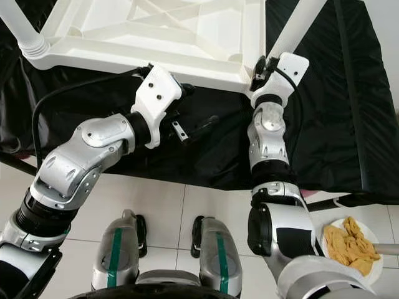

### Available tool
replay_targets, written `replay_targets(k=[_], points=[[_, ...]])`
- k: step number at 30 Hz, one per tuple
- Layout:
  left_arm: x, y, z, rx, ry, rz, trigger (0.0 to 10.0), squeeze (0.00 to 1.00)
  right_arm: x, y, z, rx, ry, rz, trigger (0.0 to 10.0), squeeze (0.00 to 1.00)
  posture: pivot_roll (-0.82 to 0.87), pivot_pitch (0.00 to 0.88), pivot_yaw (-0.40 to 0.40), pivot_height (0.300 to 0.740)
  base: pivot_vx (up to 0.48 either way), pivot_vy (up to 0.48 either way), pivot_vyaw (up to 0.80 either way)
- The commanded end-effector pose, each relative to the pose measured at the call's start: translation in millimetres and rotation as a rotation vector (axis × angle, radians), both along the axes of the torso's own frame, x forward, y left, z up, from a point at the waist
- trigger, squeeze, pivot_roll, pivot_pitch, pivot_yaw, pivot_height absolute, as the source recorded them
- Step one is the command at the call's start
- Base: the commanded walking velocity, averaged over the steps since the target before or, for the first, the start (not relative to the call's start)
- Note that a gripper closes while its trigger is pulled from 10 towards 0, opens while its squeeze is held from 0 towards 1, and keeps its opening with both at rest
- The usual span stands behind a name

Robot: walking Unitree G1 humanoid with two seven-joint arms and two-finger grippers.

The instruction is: Building children table

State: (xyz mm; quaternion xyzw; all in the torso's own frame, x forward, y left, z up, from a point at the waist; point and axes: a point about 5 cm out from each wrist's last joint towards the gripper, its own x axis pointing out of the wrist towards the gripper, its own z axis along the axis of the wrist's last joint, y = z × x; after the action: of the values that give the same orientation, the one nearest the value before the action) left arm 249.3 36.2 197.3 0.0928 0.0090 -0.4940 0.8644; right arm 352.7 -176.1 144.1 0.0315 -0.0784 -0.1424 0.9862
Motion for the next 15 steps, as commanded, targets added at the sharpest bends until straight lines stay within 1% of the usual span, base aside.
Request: replay_targets(k=[1,3,5,10,11,12,13,15], points=[[-4.7,-4.4,1.6,-0.004,-0.001,-0.041,10.0,0.00,-6.9,0.2,-22.2,0.008,0.104,-0.039,0.0,0.00,0.10,0.056,-0.058,0.740,0.000,0.000,0.00],[-5.0,-5.4,1.5,-0.006,0.000,-0.044,10.0,0.00,-11.9,1.5,-23.6,0.000,0.123,-0.110,0.0,0.00,0.10,0.052,-0.063,0.740,0.000,0.000,0.00],[-5.1,-5.6,1.4,-0.006,0.001,-0.044,10.0,0.00,-13.8,1.7,-23.3,-0.002,0.125,-0.130,0.0,0.00,0.10,0.052,-0.063,0.740,0.000,0.000,0.00],[-5.1,-5.6,1.1,-0.006,0.002,-0.043,10.0,0.00,-13.0,7.8,-24.9,0.020,0.148,-0.085,0.0,0.00,0.10,0.048,-0.063,0.740,0.000,0.000,0.00],[-4.9,-5.3,0.8,-0.006,0.003,-0.042,10.0,0.00,-12.5,9.0,-22.2,0.033,0.133,-0.069,10.0,0.00,0.10,0.047,-0.062,0.740,0.000,0.000,0.00],[-4.9,-5.3,0.8,-0.006,0.003,-0.042,10.0,0.00,-12.5,9.0,-22.2,0.033,0.133,-0.069,10.0,0.00,0.10,0.047,-0.062,0.740,0.000,0.000,0.00],[-4.7,-4.9,0.4,-0.004,0.004,-0.041,10.0,0.00,-12.5,8.9,-19.1,0.032,0.112,-0.065,10.0,0.89,0.10,0.047,-0.061,0.740,0.000,0.000,0.00],[-4.6,-4.7,0.1,-0.003,0.005,-0.040,10.0,0.00,-12.9,9.0,-16.8,0.030,0.100,-0.067,10.0,0.89,0.10,0.046,-0.061,0.740,0.000,0.000,0.00]])
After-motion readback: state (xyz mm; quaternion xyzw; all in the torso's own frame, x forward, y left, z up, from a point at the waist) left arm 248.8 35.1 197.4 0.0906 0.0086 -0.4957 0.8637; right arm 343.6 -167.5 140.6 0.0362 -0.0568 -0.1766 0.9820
